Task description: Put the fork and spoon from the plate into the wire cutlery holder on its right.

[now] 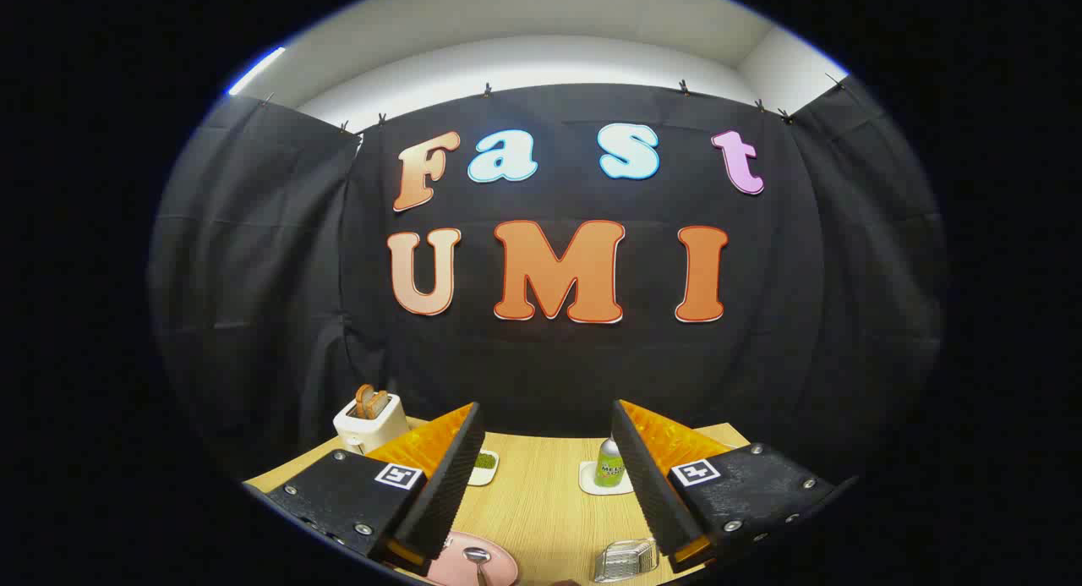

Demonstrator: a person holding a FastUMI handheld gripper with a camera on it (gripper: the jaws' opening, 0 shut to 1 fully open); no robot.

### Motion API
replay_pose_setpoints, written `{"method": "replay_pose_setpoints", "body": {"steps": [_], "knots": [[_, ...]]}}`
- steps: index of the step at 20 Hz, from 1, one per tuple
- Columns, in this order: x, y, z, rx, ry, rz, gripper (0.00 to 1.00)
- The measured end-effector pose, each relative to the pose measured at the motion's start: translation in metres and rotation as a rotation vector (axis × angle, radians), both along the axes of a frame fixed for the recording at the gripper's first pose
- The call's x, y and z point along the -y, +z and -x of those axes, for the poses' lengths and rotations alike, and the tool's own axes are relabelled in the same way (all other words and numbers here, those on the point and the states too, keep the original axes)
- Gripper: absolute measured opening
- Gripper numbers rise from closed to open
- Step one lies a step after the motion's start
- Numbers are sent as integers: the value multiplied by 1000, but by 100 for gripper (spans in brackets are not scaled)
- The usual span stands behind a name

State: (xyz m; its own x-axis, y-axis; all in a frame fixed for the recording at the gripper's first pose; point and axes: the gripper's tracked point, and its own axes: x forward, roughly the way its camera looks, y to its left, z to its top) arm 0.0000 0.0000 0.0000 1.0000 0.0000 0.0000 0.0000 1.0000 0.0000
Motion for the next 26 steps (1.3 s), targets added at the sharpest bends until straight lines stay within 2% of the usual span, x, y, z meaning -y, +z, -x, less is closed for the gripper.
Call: {"method": "replay_pose_setpoints", "body": {"steps": [12, 15, 19, 26], "knots": [[-2, 8, 2, 53, 7, 4, 91], [-5, -3, -1, 22, 17, 4, 91], [-21, -42, -3, -90, 55, 6, 94], [-69, -158, -2, -445, 185, -28, 95]]}}
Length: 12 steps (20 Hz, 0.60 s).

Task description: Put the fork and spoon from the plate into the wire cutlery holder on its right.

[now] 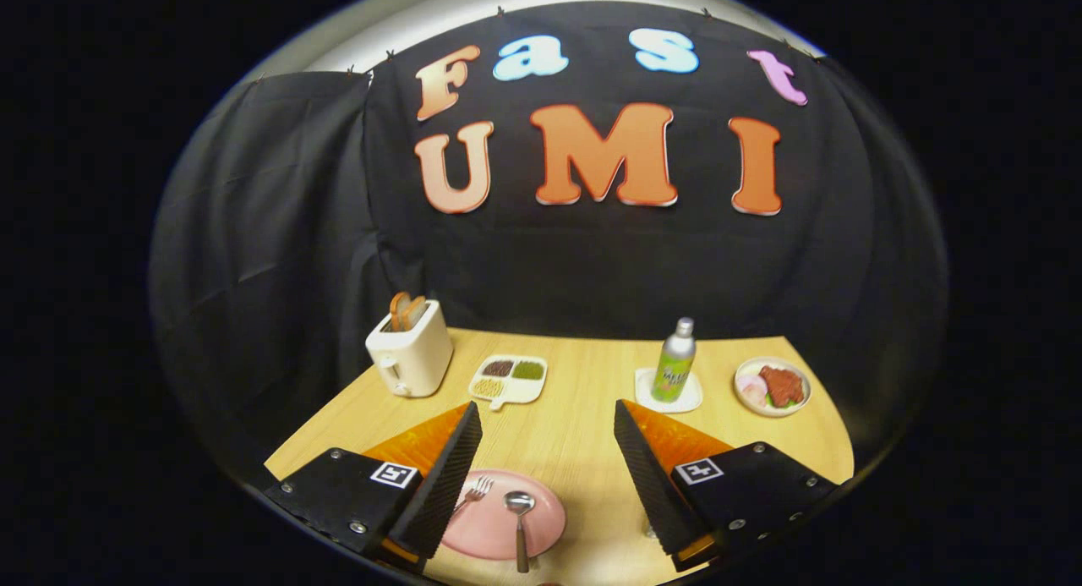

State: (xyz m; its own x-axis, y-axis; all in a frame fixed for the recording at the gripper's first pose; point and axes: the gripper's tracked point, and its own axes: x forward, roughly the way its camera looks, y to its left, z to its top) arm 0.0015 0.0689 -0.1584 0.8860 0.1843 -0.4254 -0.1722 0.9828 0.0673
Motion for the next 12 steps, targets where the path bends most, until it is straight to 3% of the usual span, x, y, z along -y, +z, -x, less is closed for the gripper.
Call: {"method": "replay_pose_setpoints", "body": {"steps": [5, 9, 12], "knots": [[-28, -80, 18, -230, 81, 24, 98], [-32, -140, 31, -396, 101, 105, 96], [-38, -180, 44, -510, 135, 160, 91]]}}
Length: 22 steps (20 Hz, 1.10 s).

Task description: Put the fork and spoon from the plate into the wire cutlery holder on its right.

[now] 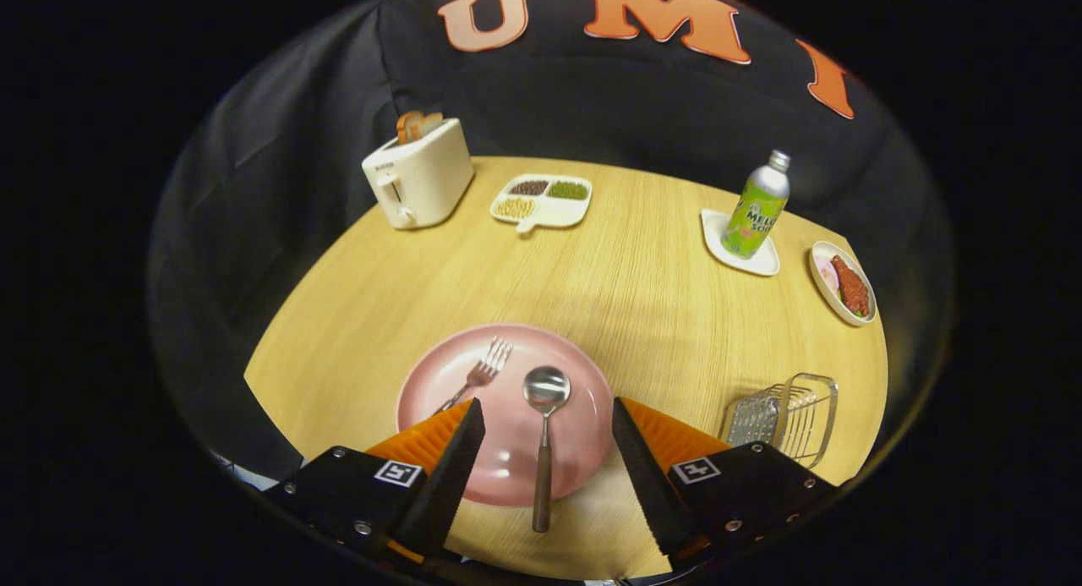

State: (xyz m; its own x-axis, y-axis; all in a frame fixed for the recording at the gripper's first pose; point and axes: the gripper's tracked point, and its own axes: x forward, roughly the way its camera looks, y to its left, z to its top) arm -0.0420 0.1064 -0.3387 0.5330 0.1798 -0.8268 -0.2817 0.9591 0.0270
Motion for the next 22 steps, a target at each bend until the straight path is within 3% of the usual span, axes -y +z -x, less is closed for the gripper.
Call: {"method": "replay_pose_setpoints", "body": {"steps": [8, 15, 17, 22], "knots": [[-8, -51, 18, -231, 46, 81, 69], [2, -71, 30, -356, 15, 151, 25], [3, -71, 31, -369, -1, 149, 17], [2, -59, 29, -360, -22, 88, 8]]}}
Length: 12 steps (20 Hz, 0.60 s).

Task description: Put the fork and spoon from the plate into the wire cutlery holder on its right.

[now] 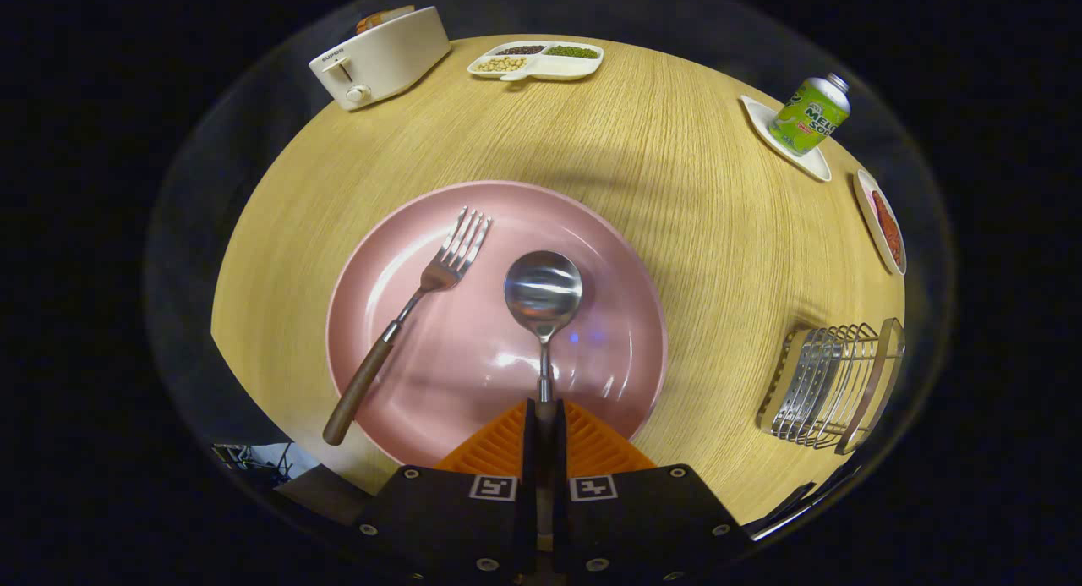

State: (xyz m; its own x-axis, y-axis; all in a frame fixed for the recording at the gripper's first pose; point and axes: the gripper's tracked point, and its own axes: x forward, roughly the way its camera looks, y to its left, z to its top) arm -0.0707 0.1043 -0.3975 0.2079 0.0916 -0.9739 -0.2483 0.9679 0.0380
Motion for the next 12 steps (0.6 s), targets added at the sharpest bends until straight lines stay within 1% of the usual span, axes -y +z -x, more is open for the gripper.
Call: {"method": "replay_pose_setpoints", "body": {"steps": [4, 6, 9, 12], "knots": [[5, 25, -6, 74, -2, -27, 8], [11, 34, -9, 110, -20, -46, 7], [22, 36, -9, 120, -48, -57, 6], [24, 50, -15, 180, -65, -80, 4]]}}
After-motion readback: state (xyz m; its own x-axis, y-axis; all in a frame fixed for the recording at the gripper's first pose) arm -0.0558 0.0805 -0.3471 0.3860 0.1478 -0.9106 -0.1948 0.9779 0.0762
